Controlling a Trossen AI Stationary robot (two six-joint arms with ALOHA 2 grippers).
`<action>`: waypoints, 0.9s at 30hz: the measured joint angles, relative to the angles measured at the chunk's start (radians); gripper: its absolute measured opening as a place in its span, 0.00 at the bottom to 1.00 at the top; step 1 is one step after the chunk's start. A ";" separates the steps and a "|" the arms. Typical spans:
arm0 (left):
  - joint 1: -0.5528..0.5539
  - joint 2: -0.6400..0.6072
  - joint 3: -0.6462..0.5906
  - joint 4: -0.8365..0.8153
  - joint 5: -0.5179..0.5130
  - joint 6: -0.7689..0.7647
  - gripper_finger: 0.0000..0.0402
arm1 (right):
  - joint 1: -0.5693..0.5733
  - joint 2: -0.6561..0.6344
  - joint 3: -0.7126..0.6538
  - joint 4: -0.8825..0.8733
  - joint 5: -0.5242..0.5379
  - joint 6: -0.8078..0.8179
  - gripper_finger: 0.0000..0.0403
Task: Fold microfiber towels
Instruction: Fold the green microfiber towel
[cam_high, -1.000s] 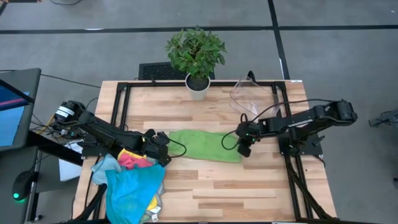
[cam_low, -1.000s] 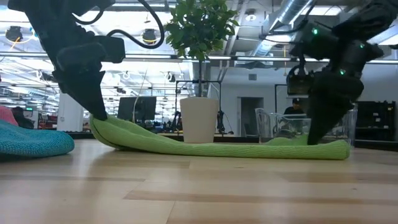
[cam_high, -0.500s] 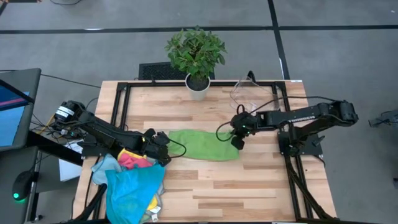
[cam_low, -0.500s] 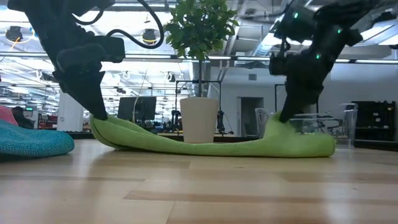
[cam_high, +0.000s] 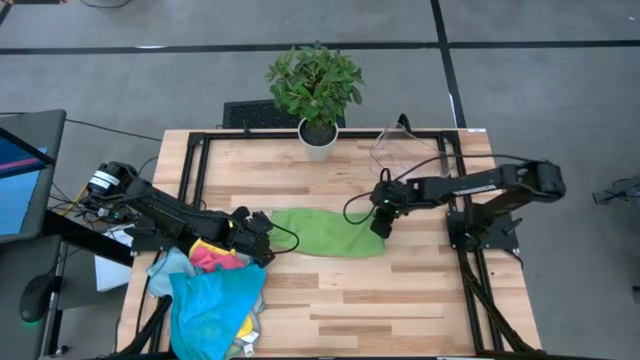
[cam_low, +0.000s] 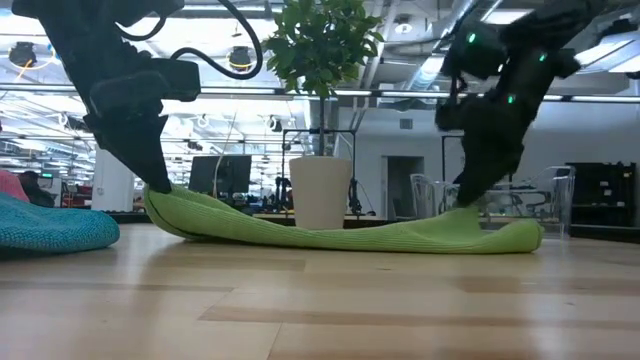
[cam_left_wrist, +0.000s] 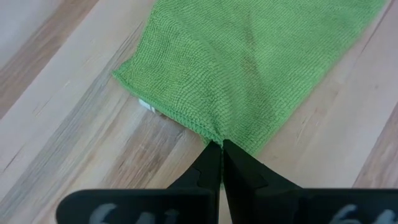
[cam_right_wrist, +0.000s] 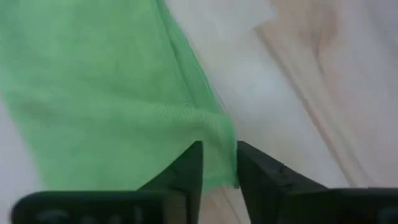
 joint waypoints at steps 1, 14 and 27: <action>0.000 0.000 0.000 0.000 0.000 -0.004 0.00 | -0.002 -0.030 0.000 -0.005 0.007 0.004 0.36; 0.000 0.000 0.000 0.001 0.004 -0.010 0.00 | 0.374 -0.195 -0.062 0.023 0.049 -0.038 0.51; 0.000 0.000 0.000 0.000 0.001 -0.018 0.00 | 0.611 0.044 -0.063 0.119 0.309 -0.043 0.57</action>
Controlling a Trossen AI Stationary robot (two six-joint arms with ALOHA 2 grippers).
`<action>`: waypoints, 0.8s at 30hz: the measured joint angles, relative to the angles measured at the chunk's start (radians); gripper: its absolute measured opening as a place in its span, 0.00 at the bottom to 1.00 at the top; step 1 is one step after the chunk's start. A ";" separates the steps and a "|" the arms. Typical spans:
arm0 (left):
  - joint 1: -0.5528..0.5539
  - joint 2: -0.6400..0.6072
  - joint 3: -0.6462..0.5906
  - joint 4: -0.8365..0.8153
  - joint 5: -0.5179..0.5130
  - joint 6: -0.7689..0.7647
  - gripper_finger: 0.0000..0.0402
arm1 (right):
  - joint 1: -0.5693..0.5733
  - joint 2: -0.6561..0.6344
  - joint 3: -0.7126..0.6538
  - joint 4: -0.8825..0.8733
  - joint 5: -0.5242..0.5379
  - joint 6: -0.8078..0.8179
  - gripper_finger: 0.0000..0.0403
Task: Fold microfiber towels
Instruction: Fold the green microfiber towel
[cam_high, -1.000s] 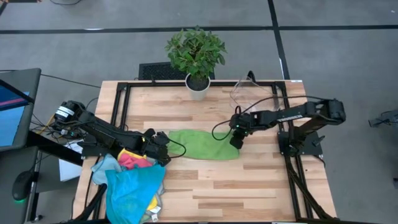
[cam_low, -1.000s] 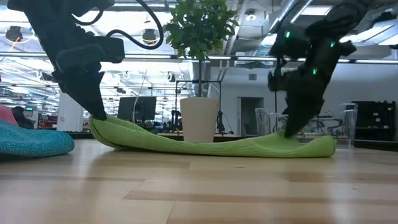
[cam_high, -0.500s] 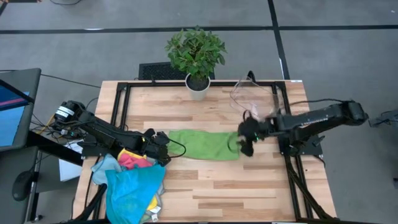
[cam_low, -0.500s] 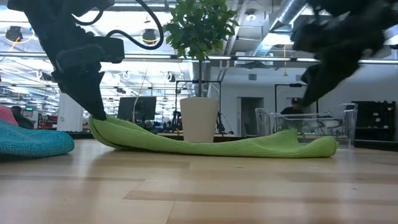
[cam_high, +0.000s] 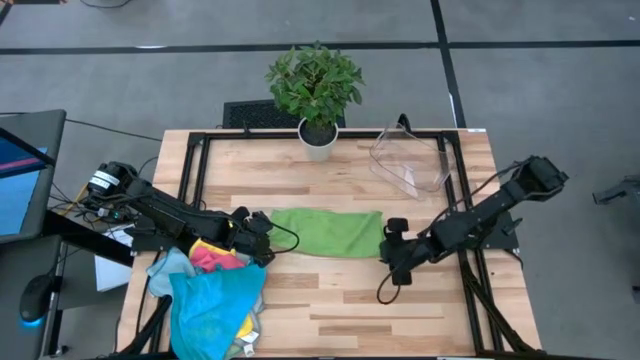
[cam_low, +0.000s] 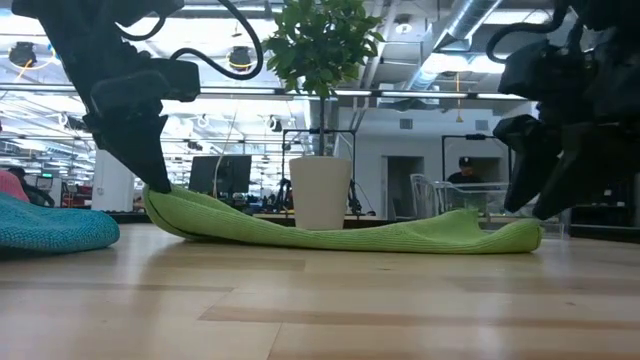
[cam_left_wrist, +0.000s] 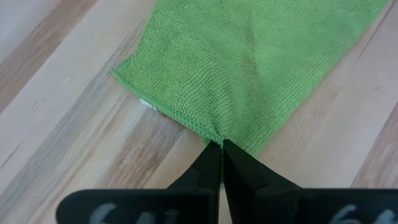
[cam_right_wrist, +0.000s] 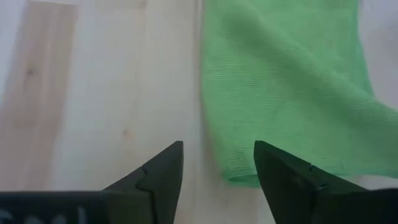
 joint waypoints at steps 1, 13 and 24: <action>0.000 0.000 0.000 0.000 0.001 0.000 0.00 | -0.003 0.001 0.000 0.001 0.000 -0.006 0.57; 0.000 0.000 0.000 0.000 0.000 -0.028 0.00 | -0.002 0.132 0.001 0.055 -0.022 -0.065 0.58; 0.000 0.000 0.000 -0.001 0.000 -0.030 0.00 | -0.024 0.180 0.009 0.059 -0.035 0.027 0.34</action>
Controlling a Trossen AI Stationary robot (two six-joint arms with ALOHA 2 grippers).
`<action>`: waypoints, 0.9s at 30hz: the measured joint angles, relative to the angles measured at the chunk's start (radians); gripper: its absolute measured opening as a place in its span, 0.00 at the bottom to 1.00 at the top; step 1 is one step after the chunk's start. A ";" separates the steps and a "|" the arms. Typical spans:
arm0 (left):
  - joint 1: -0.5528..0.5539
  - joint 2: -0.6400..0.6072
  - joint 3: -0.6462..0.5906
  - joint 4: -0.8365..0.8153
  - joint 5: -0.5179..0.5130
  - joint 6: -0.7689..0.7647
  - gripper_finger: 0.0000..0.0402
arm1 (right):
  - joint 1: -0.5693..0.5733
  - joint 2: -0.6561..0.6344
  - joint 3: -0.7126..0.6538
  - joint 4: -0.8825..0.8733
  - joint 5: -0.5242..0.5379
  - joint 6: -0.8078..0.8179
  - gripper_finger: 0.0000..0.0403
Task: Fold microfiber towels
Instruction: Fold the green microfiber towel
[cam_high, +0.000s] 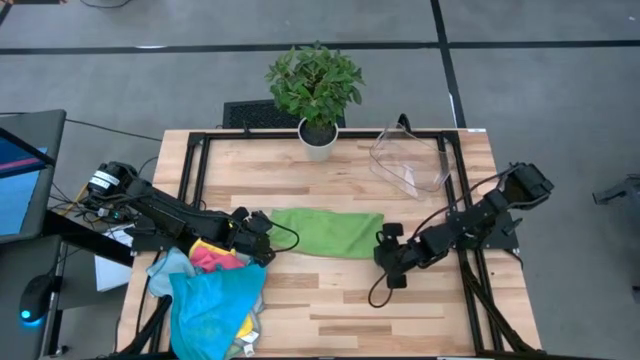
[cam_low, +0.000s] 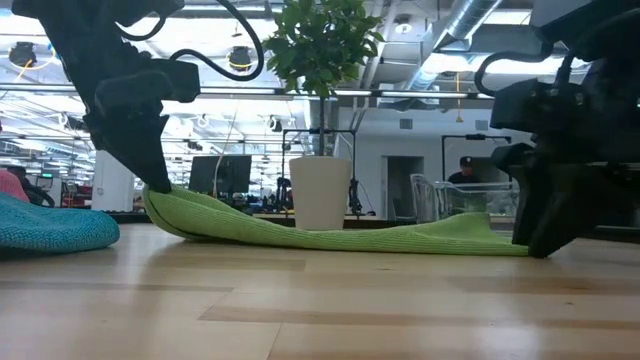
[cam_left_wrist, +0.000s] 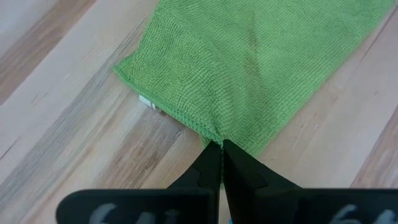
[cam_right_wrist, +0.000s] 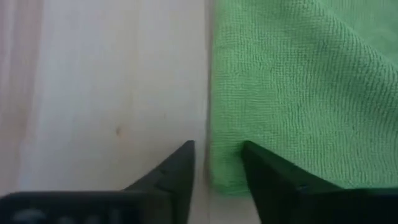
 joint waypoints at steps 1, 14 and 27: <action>0.000 0.000 0.000 0.000 0.000 0.002 0.00 | -0.001 0.002 0.000 0.000 0.000 0.013 0.29; 0.001 0.000 0.000 0.009 0.021 -0.001 0.00 | -0.001 -0.009 0.025 -0.081 -0.009 0.072 0.02; 0.016 -0.005 0.280 0.079 0.113 0.189 0.00 | -0.143 -0.325 0.208 -0.504 -0.144 -0.012 0.01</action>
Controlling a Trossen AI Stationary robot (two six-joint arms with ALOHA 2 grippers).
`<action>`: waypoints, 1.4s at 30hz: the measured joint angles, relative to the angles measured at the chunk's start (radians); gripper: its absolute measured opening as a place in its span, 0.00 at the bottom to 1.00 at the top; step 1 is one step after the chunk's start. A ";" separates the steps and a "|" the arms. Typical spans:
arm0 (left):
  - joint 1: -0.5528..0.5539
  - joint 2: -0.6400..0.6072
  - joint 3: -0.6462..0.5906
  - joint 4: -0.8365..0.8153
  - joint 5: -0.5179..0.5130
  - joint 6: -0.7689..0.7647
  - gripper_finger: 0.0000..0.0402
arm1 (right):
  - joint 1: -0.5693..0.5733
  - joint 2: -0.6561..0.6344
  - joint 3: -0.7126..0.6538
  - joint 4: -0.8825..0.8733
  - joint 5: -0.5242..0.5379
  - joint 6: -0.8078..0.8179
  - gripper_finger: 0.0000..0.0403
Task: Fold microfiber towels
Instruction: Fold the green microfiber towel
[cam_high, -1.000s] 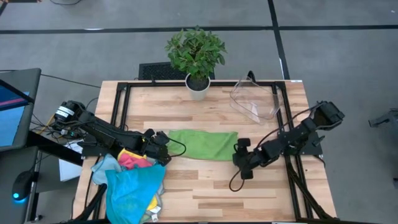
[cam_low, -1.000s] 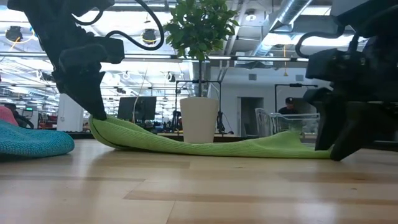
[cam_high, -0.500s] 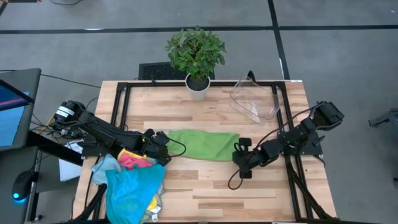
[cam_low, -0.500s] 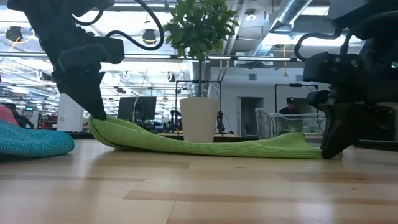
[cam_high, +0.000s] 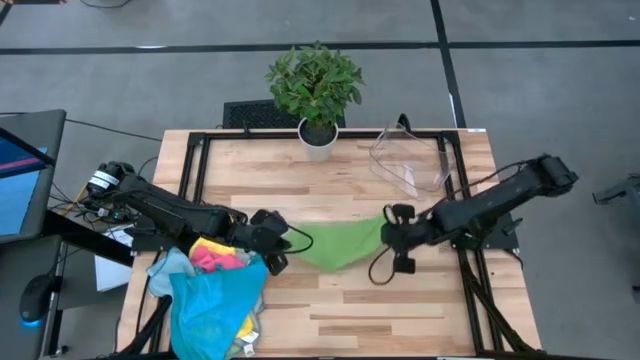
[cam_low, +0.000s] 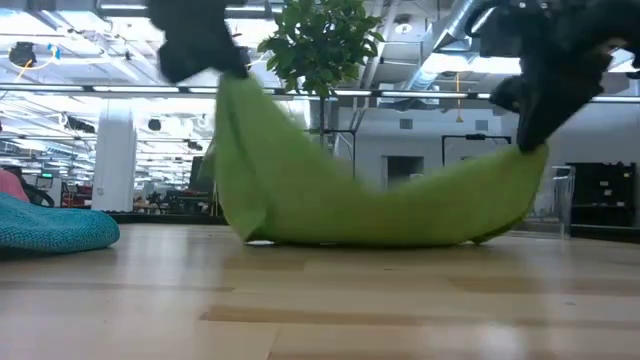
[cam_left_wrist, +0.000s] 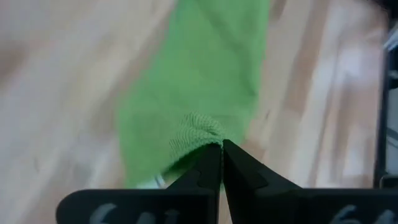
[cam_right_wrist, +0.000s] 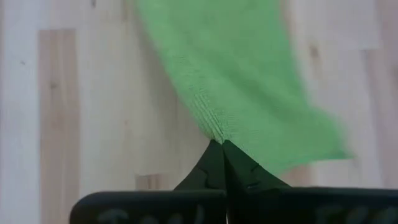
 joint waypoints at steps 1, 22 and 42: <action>0.011 0.000 0.030 -0.023 -0.023 0.046 0.00 | -0.025 -0.027 0.009 -0.035 -0.005 -0.018 0.01; 0.334 0.006 -0.010 -0.160 -0.246 0.409 0.00 | -0.536 -0.239 0.076 -0.174 0.133 -0.367 0.01; 0.369 0.003 -0.035 -0.129 -0.208 0.574 0.00 | -0.425 -0.295 -0.047 -0.128 0.249 -0.203 0.01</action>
